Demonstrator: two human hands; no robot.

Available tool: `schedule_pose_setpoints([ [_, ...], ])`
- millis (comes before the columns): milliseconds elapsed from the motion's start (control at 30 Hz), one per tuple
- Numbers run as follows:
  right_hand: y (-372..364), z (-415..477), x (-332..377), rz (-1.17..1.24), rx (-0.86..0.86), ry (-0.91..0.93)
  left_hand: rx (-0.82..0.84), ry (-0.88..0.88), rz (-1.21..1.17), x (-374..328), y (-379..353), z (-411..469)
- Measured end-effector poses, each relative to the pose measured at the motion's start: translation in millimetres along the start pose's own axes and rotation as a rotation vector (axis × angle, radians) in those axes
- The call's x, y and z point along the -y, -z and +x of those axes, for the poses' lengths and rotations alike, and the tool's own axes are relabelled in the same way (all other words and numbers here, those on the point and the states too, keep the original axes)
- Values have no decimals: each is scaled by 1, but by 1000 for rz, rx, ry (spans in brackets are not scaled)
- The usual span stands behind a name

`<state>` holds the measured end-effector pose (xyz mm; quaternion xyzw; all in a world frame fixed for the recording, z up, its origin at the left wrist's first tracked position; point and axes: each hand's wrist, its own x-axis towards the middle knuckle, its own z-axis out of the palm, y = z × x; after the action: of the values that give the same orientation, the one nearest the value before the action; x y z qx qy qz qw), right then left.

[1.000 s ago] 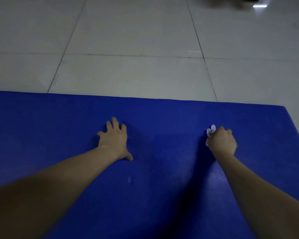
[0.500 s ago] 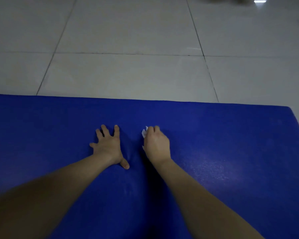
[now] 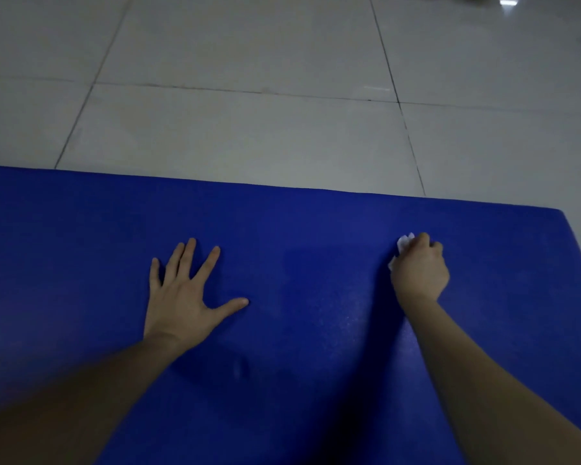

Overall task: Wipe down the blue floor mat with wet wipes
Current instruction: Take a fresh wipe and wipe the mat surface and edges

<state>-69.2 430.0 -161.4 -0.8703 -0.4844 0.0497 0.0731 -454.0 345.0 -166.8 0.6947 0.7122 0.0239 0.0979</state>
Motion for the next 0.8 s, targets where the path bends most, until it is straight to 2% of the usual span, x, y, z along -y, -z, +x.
schedule_pose_setpoints([
  [167,-24,-32,45,96,-110,141,-51,-2,52,0,-6,3],
  [300,-31,-62,99,121,1,284,-47,-2,70,1,-9,3],
  [400,-35,-88,130,242,22,488,-51,-1,70,2,-10,4],
  [500,-33,-78,127,262,4,674,-51,4,71,1,-8,6],
  [533,-29,-67,119,243,9,682,-49,4,70,0,-8,6],
  [600,-19,-44,96,181,14,573,-42,1,71,1,-7,4],
  [800,0,29,1,59,-29,74,-49,1,58,1,-8,4],
])
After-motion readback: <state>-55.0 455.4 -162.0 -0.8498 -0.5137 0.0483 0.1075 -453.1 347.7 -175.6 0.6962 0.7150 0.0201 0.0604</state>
